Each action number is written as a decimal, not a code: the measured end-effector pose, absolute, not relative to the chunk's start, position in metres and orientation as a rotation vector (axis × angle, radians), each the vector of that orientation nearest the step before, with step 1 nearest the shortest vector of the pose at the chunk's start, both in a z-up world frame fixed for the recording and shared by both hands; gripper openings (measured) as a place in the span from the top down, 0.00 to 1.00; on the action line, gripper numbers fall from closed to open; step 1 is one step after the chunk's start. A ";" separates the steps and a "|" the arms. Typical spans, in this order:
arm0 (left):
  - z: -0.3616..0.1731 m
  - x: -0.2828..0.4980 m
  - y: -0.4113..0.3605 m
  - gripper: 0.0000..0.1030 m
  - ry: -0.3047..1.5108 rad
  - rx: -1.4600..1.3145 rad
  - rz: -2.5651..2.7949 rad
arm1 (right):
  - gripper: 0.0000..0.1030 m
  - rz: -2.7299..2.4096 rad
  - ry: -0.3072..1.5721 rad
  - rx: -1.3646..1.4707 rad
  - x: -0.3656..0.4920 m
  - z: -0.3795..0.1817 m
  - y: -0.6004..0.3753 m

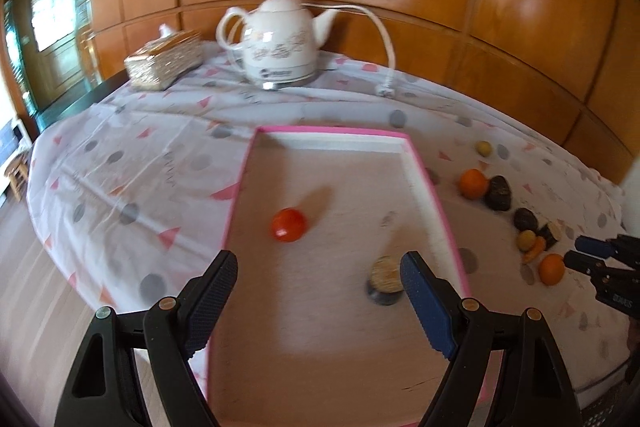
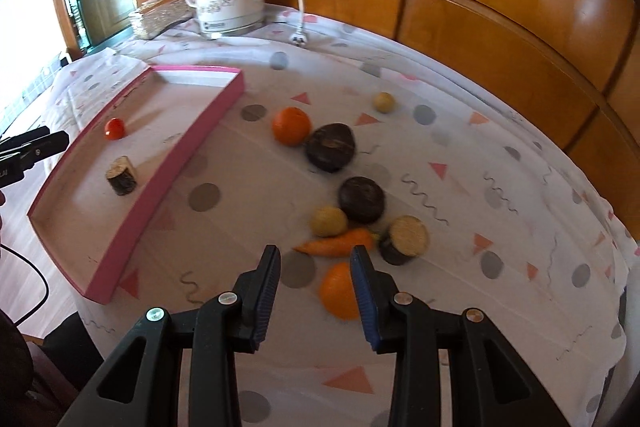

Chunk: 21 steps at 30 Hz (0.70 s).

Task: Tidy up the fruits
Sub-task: 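Move the left tool toward the small yellow potato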

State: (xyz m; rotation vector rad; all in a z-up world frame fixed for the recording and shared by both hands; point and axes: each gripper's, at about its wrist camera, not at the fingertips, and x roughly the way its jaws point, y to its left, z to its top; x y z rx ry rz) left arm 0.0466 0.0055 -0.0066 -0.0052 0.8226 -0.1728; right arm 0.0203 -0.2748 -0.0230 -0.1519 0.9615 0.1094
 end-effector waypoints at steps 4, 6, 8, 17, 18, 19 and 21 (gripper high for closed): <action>-0.001 0.051 -0.018 0.19 0.814 0.040 -0.236 | 0.65 0.080 0.963 -0.151 0.018 -0.019 -0.288; 0.001 0.052 -0.029 0.19 0.811 0.060 -0.268 | 0.65 0.065 0.961 -0.153 0.017 -0.017 -0.295; 0.002 0.054 -0.042 0.19 0.811 0.081 -0.301 | 0.65 0.050 0.963 -0.147 0.017 -0.016 -0.303; 0.002 0.063 -0.089 0.19 0.824 0.150 -0.402 | 0.65 -0.006 0.982 -0.137 0.011 -0.014 -0.341; 0.002 0.065 -0.095 0.19 0.827 0.157 -0.411 | 0.65 -0.010 0.985 -0.139 0.010 -0.014 -0.344; 0.002 0.066 -0.098 0.20 0.830 0.161 -0.418 | 0.65 -0.016 0.988 -0.141 0.009 -0.013 -0.348; 0.001 0.070 -0.105 0.20 0.838 0.167 -0.430 | 0.65 -0.024 0.995 -0.137 0.008 -0.013 -0.356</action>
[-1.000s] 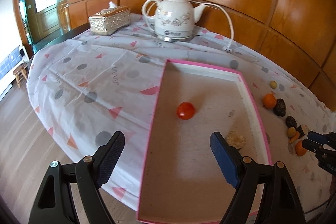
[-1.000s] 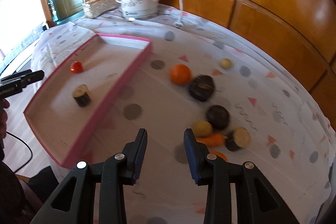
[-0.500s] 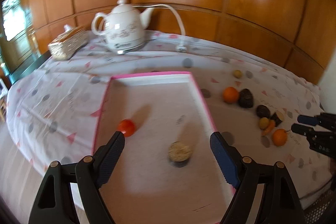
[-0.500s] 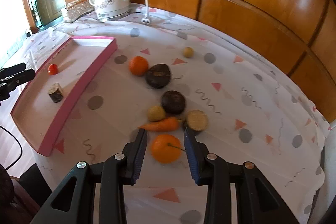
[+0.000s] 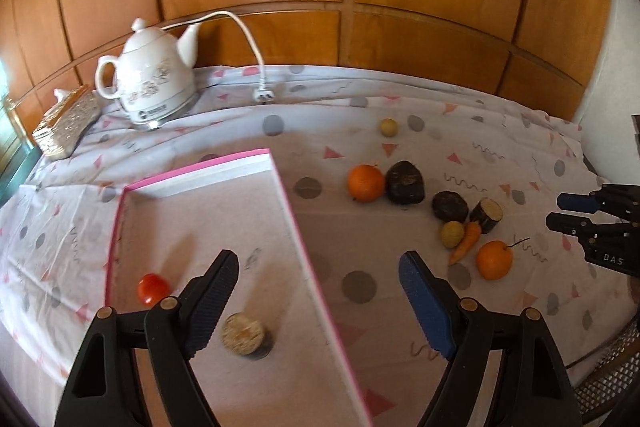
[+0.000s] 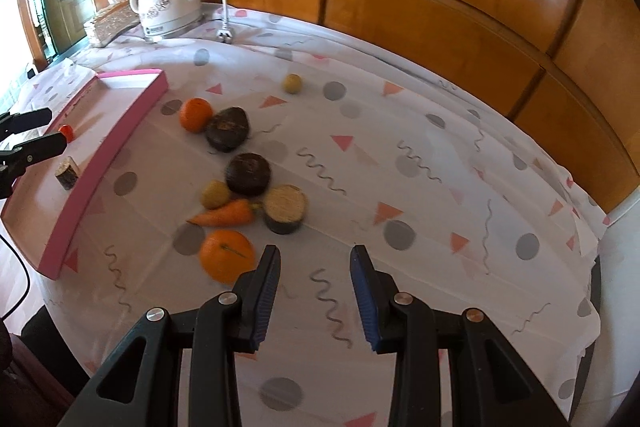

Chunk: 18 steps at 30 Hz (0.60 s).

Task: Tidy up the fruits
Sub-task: 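Move the left tool toward the small yellow potato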

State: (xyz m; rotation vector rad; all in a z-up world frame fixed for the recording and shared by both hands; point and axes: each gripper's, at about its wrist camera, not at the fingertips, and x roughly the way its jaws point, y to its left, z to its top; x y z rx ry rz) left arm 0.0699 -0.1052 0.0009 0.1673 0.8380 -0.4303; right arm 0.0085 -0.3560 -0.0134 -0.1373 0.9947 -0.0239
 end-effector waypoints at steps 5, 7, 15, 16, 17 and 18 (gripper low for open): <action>-0.002 0.081 -0.127 0.21 0.856 0.187 -0.461 | 0.65 -0.045 1.012 -0.119 0.007 -0.016 -0.375; -0.002 0.084 -0.134 0.22 0.862 0.190 -0.471 | 0.65 -0.053 1.021 -0.113 0.006 -0.018 -0.381; -0.006 0.101 -0.164 0.25 0.879 0.210 -0.498 | 0.65 -0.097 1.055 -0.066 0.006 -0.030 -0.404; -0.006 0.103 -0.168 0.25 0.880 0.214 -0.502 | 0.65 -0.104 1.058 -0.062 0.006 -0.031 -0.407; -0.007 0.104 -0.172 0.25 0.882 0.217 -0.506 | 0.65 -0.112 1.062 -0.058 0.005 -0.031 -0.409; -0.007 0.106 -0.174 0.25 0.884 0.219 -0.509 | 0.65 -0.127 1.068 -0.048 0.005 -0.032 -0.413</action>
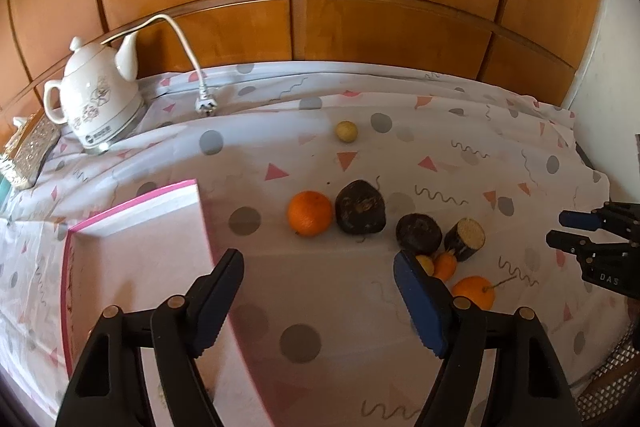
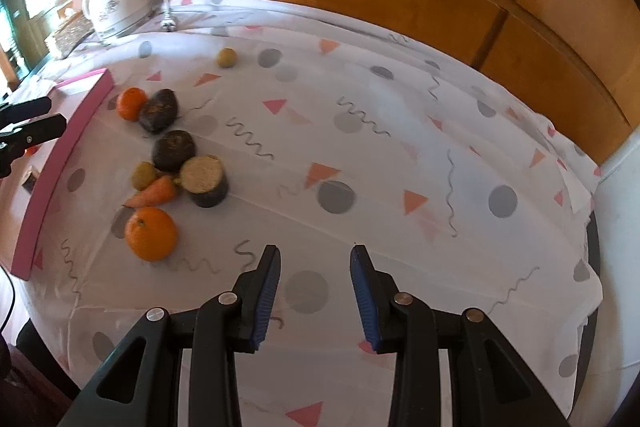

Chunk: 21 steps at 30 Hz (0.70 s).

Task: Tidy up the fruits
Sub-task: 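Move the left tool toward the small yellow potato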

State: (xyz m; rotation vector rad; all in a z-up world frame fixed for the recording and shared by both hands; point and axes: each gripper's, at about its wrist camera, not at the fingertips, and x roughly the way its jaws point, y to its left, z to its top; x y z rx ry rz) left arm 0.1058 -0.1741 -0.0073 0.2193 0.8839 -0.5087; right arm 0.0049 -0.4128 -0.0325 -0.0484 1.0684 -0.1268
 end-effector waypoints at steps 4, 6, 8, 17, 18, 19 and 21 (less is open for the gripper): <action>-0.011 0.114 -0.189 0.26 0.896 0.235 -0.524 | 0.65 -0.163 1.090 -0.015 0.005 -0.036 -0.426; -0.012 0.118 -0.193 0.26 0.901 0.236 -0.528 | 0.65 -0.185 1.103 -0.005 0.005 -0.039 -0.431; -0.013 0.122 -0.198 0.26 0.906 0.237 -0.531 | 0.65 -0.202 1.113 0.008 0.005 -0.040 -0.437; -0.016 0.133 -0.217 0.26 0.908 0.260 -0.547 | 0.65 -0.324 1.151 0.080 0.002 -0.044 -0.467; -0.017 0.133 -0.219 0.26 0.908 0.262 -0.547 | 0.65 -0.348 1.155 0.095 0.001 -0.044 -0.472; -0.017 0.133 -0.220 0.26 0.908 0.265 -0.548 | 0.65 -0.363 1.158 0.113 0.000 -0.045 -0.477; -0.019 0.135 -0.223 0.26 0.912 0.268 -0.551 | 0.65 -0.395 1.163 0.164 -0.003 -0.045 -0.487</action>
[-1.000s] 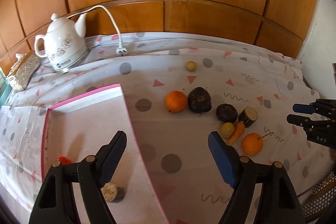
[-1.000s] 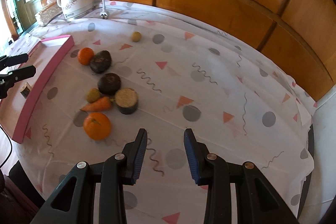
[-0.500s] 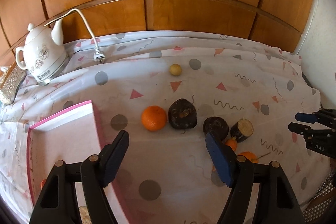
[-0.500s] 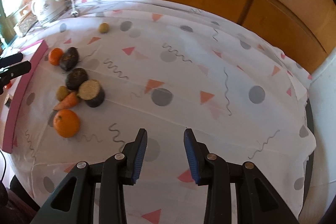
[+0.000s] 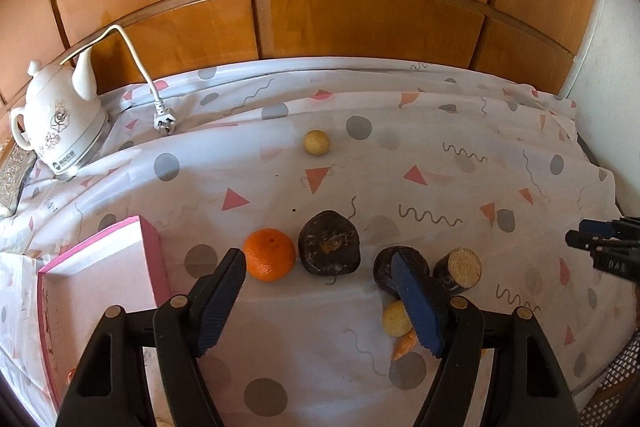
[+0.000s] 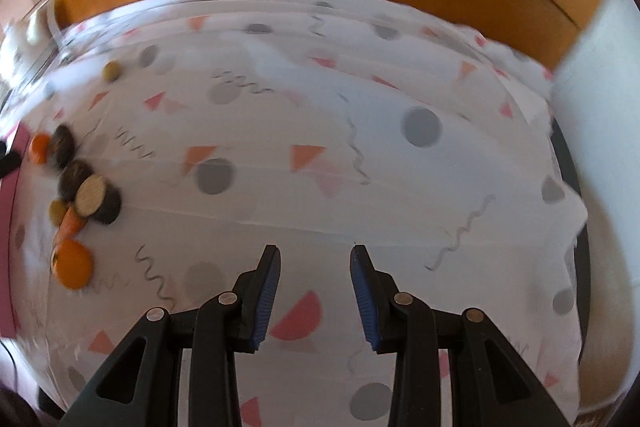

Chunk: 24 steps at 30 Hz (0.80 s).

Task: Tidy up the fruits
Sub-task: 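Move the left tool toward the small yellow potato, then close the left tool around the small yellow potato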

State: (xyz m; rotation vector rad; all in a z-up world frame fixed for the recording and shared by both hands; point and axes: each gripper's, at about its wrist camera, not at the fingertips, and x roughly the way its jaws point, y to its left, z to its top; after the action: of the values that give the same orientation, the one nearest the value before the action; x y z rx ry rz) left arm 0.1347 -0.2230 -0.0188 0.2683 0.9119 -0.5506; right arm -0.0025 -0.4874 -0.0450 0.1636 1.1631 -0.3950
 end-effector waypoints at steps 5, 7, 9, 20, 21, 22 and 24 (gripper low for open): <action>-0.021 0.141 -0.230 0.26 0.915 0.282 -0.551 | 0.65 -0.490 1.144 0.248 -0.011 -0.041 -0.511; -0.022 0.146 -0.233 0.26 0.920 0.278 -0.549 | 0.65 -0.530 1.128 0.289 -0.015 -0.038 -0.521; -0.023 0.152 -0.235 0.28 0.924 0.277 -0.547 | 0.64 -0.580 1.103 0.366 -0.023 -0.035 -0.537; -0.032 0.179 -0.256 0.35 0.945 0.284 -0.526 | 0.64 -0.828 0.901 0.692 -0.071 -0.012 -0.605; -0.033 0.184 -0.259 0.39 0.953 0.283 -0.528 | 0.64 -0.847 0.874 0.733 -0.079 -0.011 -0.612; -0.034 0.187 -0.262 0.43 0.963 0.281 -0.531 | 0.64 -0.854 0.862 0.756 -0.082 -0.010 -0.616; -0.036 0.194 -0.267 0.48 0.974 0.279 -0.533 | 0.64 -0.859 0.853 0.795 -0.086 -0.013 -0.623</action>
State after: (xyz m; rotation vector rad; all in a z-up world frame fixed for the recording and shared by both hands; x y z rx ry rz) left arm 0.1941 -0.2670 -0.0361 0.2787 0.9738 -0.5332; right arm -0.0856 -0.6233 -0.0131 0.7954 0.8532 -0.8593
